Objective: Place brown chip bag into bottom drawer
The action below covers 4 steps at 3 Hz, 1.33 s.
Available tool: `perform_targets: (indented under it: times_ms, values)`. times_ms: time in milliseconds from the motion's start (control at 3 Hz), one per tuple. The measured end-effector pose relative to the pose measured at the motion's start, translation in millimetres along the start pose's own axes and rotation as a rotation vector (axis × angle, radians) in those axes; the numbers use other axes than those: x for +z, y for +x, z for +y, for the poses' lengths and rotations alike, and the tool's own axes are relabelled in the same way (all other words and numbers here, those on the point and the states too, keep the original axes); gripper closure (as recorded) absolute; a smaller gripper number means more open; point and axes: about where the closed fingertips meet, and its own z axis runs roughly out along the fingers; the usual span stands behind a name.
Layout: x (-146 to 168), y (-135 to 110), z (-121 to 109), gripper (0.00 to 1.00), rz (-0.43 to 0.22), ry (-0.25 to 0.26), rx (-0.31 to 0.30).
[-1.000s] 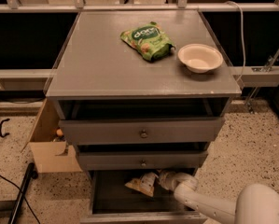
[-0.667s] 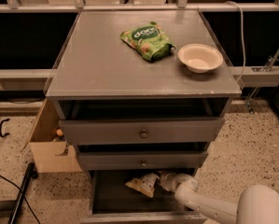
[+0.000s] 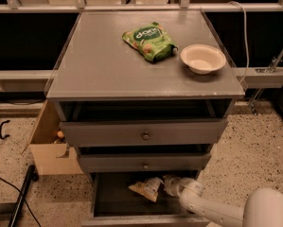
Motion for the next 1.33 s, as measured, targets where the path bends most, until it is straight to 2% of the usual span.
perform_targets:
  times_ms: [1000,1333]
  values:
    - [0.0,-0.1,0.0,0.28,0.000,0.000,0.000]
    - [0.1,-0.1,0.0,0.00,0.000,0.000,0.000]
